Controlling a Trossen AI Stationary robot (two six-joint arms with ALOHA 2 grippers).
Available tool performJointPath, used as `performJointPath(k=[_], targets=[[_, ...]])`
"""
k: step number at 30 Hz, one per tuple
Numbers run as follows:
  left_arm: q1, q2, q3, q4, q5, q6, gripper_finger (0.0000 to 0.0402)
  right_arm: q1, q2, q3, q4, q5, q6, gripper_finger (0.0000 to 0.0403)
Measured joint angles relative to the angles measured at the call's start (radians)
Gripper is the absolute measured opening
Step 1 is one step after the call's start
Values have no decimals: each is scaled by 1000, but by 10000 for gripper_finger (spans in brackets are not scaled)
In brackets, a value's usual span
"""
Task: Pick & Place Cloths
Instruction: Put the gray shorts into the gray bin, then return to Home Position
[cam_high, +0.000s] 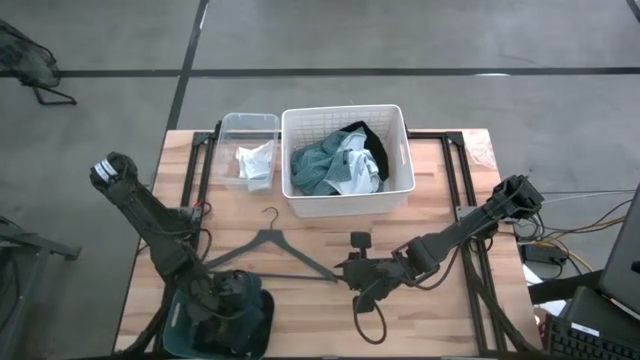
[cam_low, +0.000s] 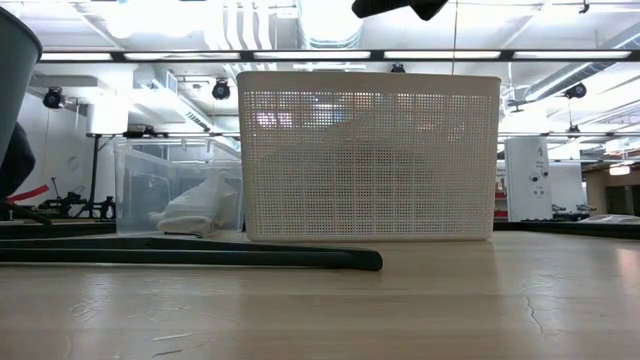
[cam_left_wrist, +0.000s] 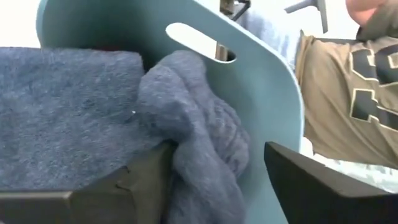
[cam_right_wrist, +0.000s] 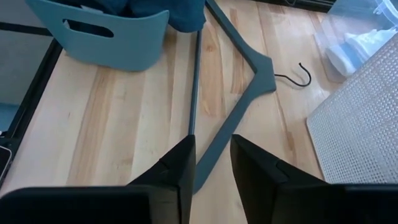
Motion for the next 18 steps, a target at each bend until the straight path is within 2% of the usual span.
performJointPath(k=[4, 12, 18], targets=[[1, -31, -2, -2, 0, 52, 272, 0, 0, -3, 1, 0, 6, 107], [34, -106, -2, -11, -4, 241, 271, 0, 0, -6, 4, 9, 6, 119], [64, -142, -2, -10, -107, 345, 271, 0, 0, -11, 7, 19, 6, 127]])
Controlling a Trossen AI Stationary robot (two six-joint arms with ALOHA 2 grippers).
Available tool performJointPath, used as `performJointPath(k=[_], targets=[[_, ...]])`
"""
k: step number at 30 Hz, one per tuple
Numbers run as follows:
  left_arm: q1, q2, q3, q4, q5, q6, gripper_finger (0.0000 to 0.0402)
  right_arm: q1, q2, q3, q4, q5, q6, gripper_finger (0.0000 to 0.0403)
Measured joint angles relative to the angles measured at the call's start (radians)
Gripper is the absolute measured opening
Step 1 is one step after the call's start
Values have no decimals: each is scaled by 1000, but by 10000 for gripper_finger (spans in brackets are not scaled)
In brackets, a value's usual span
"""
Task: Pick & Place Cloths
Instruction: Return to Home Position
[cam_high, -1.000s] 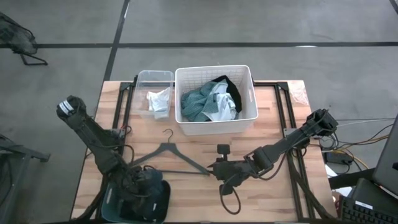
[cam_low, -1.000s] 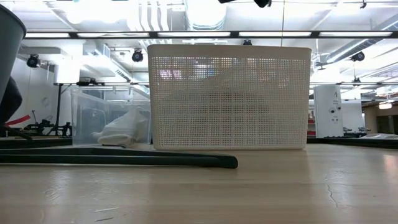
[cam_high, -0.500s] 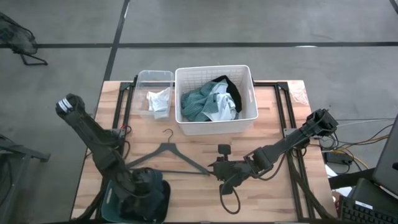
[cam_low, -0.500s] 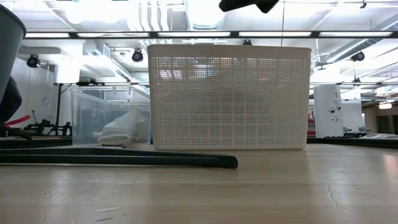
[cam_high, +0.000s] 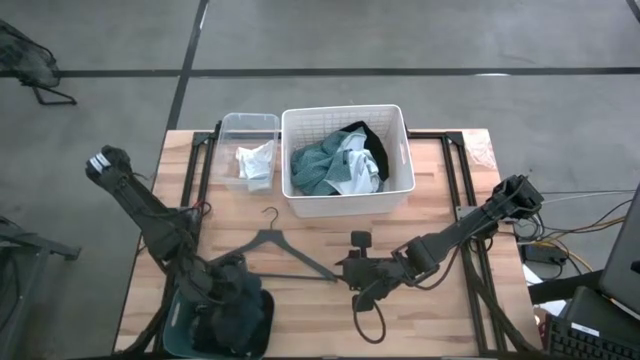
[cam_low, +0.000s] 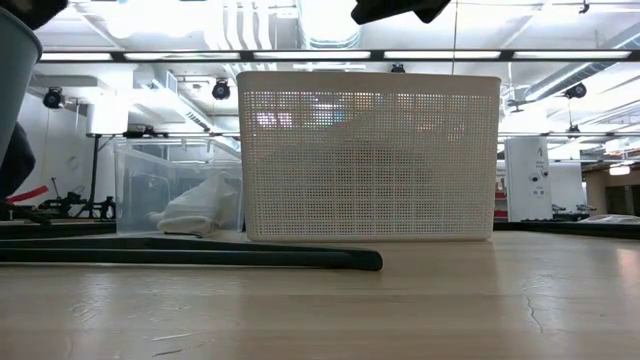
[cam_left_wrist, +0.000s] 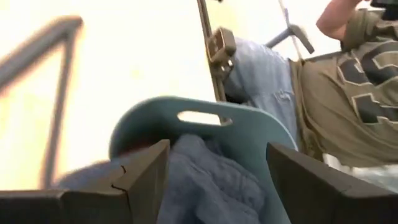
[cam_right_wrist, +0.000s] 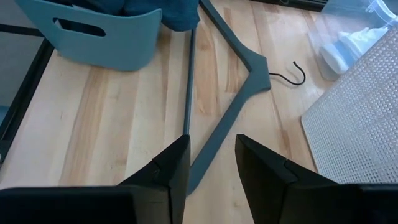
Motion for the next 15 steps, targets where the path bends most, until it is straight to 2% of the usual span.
performJointPath(k=[3, 5, 9, 11, 13, 15], targets=[[5, -13, 0, 1, -46, 45, 271, 0, 0, -4, 16, 0, -1, 130], [5, -15, 0, 0, -113, 72, 271, 0, 0, -9, 24, 0, -2, 132], [5, 1, -10, 9, -362, 74, 271, 0, 0, -31, 68, 5, -1, 127], [12, 17, -24, 26, -461, 123, 270, -2, 0, -56, 109, 27, -6, 116], [31, 33, -38, 95, -489, 227, 266, -10, 0, -82, 149, 30, -11, 98], [54, 45, -59, 198, -452, 342, 253, -21, 0, -105, 179, 31, 2, 70]])
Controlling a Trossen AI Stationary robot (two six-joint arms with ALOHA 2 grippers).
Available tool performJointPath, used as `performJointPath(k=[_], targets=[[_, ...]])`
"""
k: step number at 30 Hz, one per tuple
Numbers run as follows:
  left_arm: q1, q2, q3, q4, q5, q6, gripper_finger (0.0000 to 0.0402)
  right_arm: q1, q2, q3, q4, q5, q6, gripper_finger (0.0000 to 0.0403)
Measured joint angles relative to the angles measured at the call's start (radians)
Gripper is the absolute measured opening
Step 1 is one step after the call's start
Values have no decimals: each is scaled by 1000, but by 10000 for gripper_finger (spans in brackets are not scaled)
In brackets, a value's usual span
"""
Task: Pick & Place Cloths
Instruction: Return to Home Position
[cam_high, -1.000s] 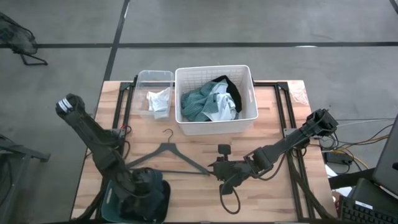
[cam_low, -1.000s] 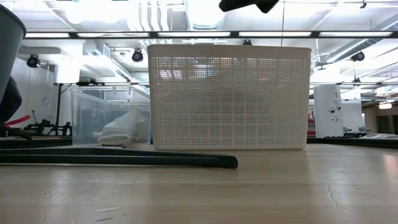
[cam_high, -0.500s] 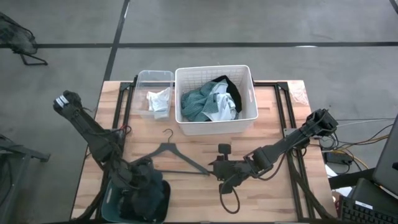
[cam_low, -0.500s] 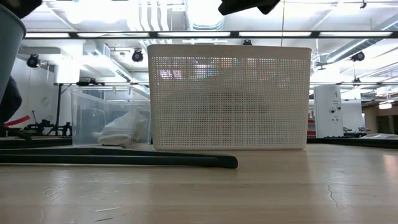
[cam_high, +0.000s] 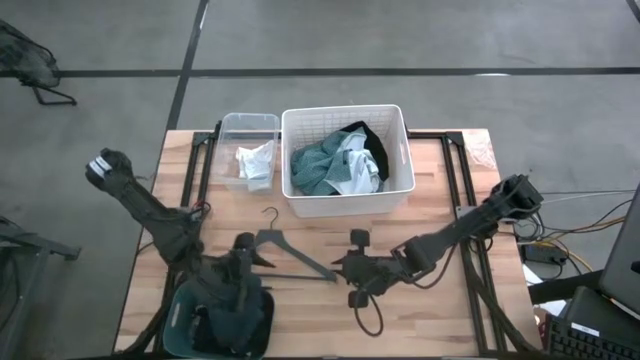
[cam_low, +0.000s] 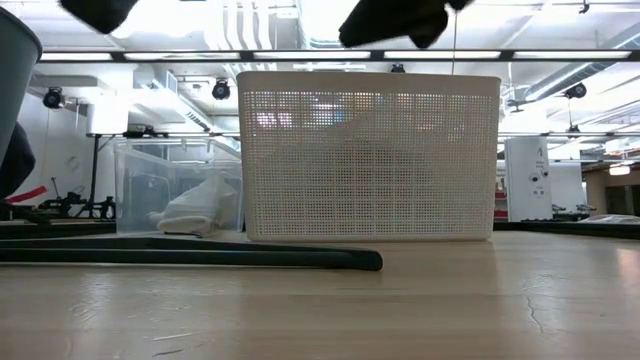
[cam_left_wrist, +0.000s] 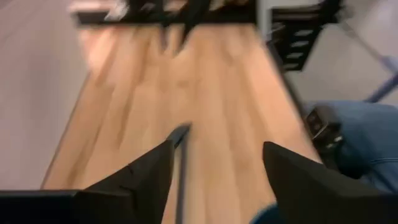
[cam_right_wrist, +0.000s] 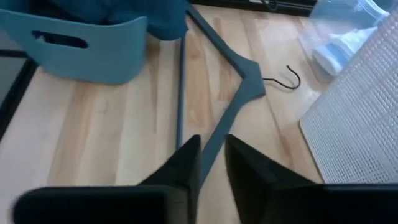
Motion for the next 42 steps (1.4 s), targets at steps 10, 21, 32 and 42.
performJointPath(k=[10, 21, 32, 42], targets=[[148, 40, -104, 344, 169, 301, 69, -53, -7, -223, 429, -12, -100, 9], [303, -53, -269, 583, 367, 487, 9, -55, -116, -373, 579, -42, -147, 8], [396, -377, -474, 585, 388, 494, 14, -58, -377, -562, 607, -60, -162, 8], [396, -684, -604, 555, 396, 509, 9, -58, -686, -762, 629, -61, -227, 8]])
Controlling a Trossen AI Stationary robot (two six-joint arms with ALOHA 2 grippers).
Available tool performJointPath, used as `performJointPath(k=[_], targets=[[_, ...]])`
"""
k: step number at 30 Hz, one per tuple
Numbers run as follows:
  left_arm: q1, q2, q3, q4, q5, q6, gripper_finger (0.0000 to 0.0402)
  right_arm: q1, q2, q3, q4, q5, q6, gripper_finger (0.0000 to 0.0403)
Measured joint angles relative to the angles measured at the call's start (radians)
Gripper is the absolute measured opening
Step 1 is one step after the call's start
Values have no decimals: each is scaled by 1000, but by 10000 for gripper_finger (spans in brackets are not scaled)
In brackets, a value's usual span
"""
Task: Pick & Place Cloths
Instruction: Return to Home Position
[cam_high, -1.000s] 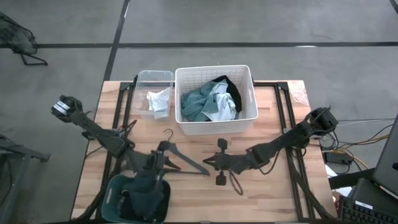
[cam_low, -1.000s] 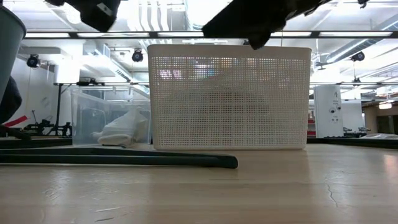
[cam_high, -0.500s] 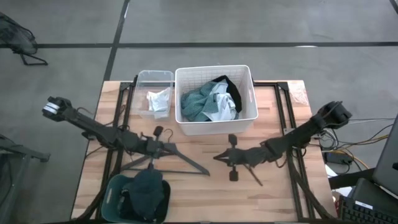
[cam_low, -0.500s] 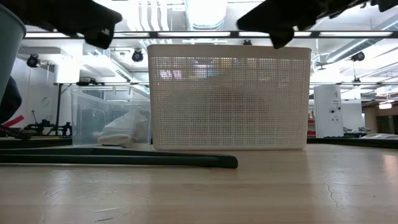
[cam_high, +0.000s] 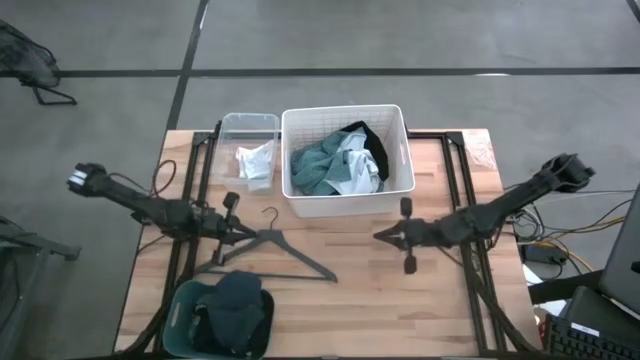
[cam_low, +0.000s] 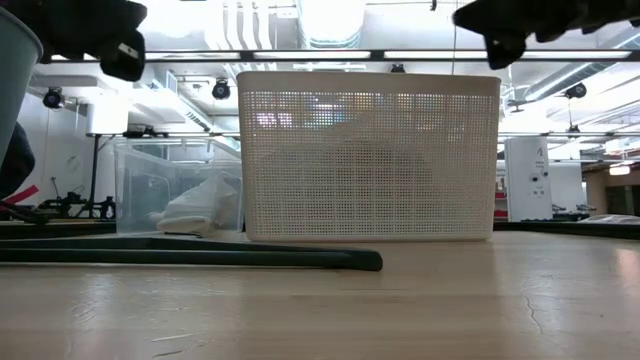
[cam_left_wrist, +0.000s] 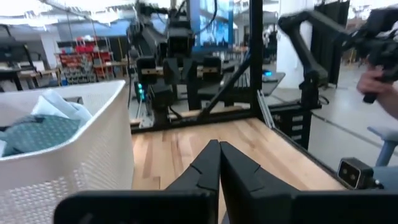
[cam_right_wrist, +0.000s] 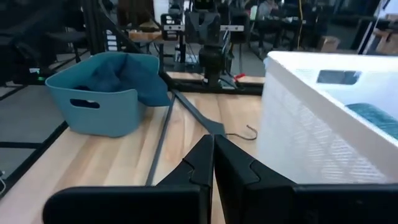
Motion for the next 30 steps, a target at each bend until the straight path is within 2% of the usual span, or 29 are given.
performJointPath(k=[8, 14, 19, 23, 25, 30], targets=[[0, -170, -26, -84, 0, 16, 14, -38, -268, -146, -2, -82, -57, 8], [0, -254, -20, -171, -4, 3, 9, -99, -504, -266, -23, -181, -23, 8], [0, -342, -23, -259, -10, 17, 13, -106, -668, -349, -70, -184, -18, 8], [0, -420, -24, -378, -68, 23, 11, -107, -785, -412, -68, -187, -17, 8], [0, -454, -25, -416, -80, 20, 9, -108, -838, -423, -126, -200, -19, 8], [0, -448, -42, -452, -99, 25, 11, -108, -962, -423, -266, -205, -20, 8]])
